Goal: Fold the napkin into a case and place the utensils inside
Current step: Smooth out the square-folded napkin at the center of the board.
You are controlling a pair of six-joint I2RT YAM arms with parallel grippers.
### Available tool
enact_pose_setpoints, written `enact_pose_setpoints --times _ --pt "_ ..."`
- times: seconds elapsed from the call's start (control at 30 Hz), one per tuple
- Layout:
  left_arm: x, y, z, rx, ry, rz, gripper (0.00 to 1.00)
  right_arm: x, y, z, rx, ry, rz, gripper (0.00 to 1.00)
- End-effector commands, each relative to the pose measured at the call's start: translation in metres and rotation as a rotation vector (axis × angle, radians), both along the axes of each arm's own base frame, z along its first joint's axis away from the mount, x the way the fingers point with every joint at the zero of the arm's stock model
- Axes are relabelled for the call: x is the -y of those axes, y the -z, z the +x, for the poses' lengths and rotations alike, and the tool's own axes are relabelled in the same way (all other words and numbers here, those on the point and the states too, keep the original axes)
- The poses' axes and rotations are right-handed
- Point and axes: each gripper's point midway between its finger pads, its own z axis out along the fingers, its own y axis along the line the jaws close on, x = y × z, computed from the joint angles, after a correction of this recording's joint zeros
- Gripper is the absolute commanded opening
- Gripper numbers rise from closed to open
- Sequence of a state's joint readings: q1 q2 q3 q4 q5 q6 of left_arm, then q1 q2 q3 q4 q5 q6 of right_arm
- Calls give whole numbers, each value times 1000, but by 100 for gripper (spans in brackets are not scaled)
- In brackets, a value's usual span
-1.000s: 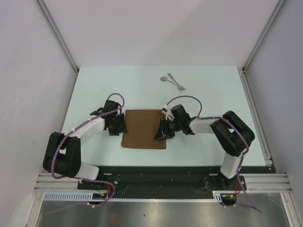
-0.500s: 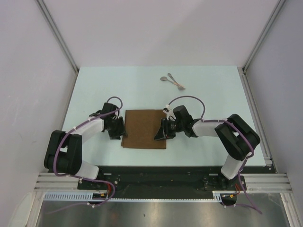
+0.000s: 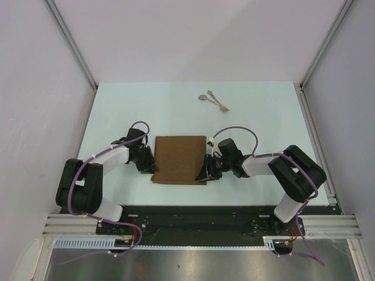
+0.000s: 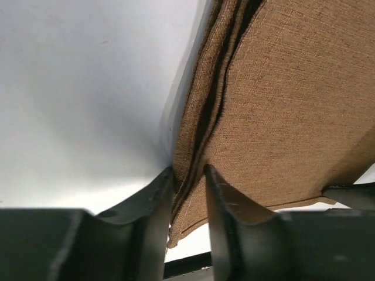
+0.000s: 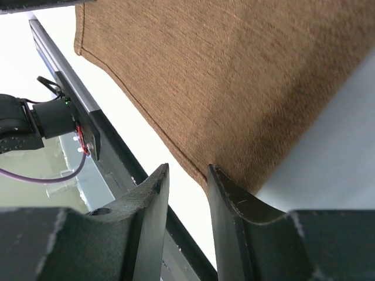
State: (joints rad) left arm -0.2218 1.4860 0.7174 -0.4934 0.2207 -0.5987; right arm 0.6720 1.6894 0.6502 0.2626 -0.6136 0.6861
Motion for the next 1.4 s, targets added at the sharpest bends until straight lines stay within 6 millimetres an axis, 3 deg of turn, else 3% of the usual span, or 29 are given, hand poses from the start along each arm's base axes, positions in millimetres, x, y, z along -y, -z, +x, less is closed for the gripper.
enact_pose_setpoints --times 0.0,0.13,0.37,0.5,0.63,0.67,0.73,0.77,0.8,0.83,0.97,1.07,1.1,1.17,1.2,1.27,1.37 --pt "-28 38 -43 -176 -39 136 31 7 -2 6 39 24 -7 38" --pt "-36 34 -33 -139 -50 172 11 10 -2 11 38 30 -4 38" --pt "-40 15 -14 -61 -46 185 6 10 -31 26 103 35 -2 40" --pt "-39 2 -11 -56 -36 183 23 16 -41 46 134 62 -2 41" --pt "-45 -31 13 58 -39 217 48 22 -45 74 157 106 -6 43" --pt "-43 -36 21 87 -31 215 49 26 -40 82 143 124 -17 43" --pt "-28 -54 48 159 36 144 50 25 -46 99 166 138 -6 46" --pt "-20 -60 57 179 66 109 49 25 -39 105 153 147 -17 47" --pt "-12 -65 75 203 104 86 45 27 -39 114 151 163 -23 48" --pt "-6 -71 88 234 114 60 33 25 -43 122 165 163 -15 48" --pt "35 -91 125 327 155 -152 17 23 -45 138 153 176 12 44" --pt "55 -82 146 293 146 -253 10 14 -47 150 158 168 46 39" --pt "58 -70 156 268 135 -265 7 12 -46 154 154 168 52 37" --pt "59 -59 163 238 97 -270 6 1 -56 165 160 161 105 33" --pt "61 -58 169 248 92 -276 6 -3 -48 167 139 154 112 31" --pt "63 -50 173 240 81 -287 6 -17 -55 175 141 133 159 27" --pt "57 -42 177 232 63 -279 6 -37 -46 176 107 108 195 20"
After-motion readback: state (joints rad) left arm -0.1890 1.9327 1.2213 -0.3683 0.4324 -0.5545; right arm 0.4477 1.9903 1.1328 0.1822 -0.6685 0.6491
